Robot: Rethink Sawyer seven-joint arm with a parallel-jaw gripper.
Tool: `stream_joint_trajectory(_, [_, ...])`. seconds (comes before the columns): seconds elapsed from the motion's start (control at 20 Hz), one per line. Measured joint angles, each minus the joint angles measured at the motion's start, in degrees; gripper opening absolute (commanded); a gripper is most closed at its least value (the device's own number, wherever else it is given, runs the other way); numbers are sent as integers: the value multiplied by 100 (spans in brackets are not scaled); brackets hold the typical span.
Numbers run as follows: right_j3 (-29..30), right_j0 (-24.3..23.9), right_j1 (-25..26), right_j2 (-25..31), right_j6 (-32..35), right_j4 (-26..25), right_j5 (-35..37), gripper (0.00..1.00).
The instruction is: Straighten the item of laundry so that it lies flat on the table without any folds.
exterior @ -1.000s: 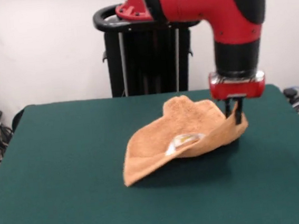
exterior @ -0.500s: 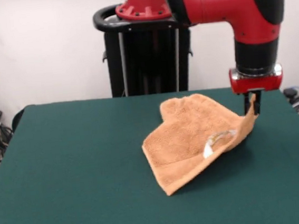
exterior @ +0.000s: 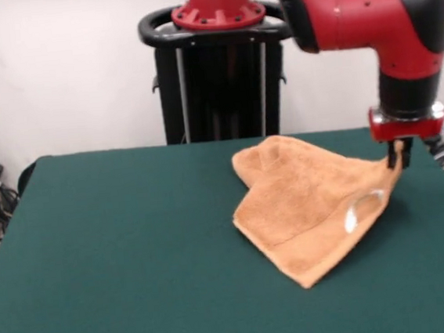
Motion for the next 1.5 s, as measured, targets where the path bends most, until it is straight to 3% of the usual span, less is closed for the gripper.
stream_joint_trajectory(0.05, [-12, 259, 13, -50, 132, 168, 13, 0])
stream_joint_trajectory(0.4, [-16, 848, 5, -129, 659, 521, 80, 0])
stream_joint_trajectory(0.45, [-16, 999, 0, -132, 905, 540, 83, 100])
stream_joint_trajectory(0.75, [-53, 1076, -19, -273, 1025, 532, 237, 100])
stream_joint_trajectory(1.2, [-396, 1068, -329, -1064, 1026, 181, 1493, 100])
stream_joint_trajectory(1.5, [-716, 1111, -369, -1686, 1026, -124, 1361, 100])
